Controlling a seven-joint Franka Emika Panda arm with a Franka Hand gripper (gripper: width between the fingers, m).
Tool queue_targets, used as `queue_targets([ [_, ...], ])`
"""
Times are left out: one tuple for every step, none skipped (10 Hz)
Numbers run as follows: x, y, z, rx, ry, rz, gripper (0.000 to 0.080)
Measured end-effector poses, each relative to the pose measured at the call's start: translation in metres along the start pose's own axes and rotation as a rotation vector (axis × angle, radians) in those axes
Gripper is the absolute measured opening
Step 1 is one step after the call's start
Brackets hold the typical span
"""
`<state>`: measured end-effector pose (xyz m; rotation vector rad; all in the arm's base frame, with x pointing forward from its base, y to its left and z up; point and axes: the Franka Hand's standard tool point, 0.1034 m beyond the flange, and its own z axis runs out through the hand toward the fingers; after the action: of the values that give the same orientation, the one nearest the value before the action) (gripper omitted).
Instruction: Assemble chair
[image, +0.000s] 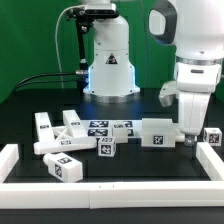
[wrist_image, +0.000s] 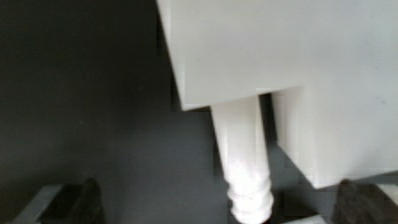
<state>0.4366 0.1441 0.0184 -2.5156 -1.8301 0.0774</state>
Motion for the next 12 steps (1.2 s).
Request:
queue_targets([
  [-0.0008,-0.0019,0.0045,0.005,-0.003,0.003,0.0648],
  [-0.0011,-0.0033,0.0084,0.009,-0.005,0.013,0.0648],
  [-0.0012,-0.0036,0.0113,0.009,-0.003,0.015,0.0648],
  [-0.0018,-0.0040,0.0128,0.010,-0.004,0.018,0.0648],
  [-0.0023,-0.0037,0.0130,0.010,-0.004,0.025,0.0648],
  [-0.0026,-0.0036,0.0130,0.011,-0.004,0.026,0.0525],
  [-0.0028,-0.0034,0.0130,0.011,-0.004,0.026,0.0390],
  [-0.0030,-0.0033,0.0130,0.011,-0.004,0.027,0.0390],
  [-0.0032,-0.0032,0.0130,0.011,-0.004,0.027,0.0216],
  [-0.0035,-0.0029,0.0129,0.010,-0.005,0.028,0.0120],
  [-0.0038,-0.0027,0.0119,0.013,-0.007,0.029,0.0120],
  [-0.0050,-0.0008,0.0043,0.024,-0.018,0.030,0.0120],
])
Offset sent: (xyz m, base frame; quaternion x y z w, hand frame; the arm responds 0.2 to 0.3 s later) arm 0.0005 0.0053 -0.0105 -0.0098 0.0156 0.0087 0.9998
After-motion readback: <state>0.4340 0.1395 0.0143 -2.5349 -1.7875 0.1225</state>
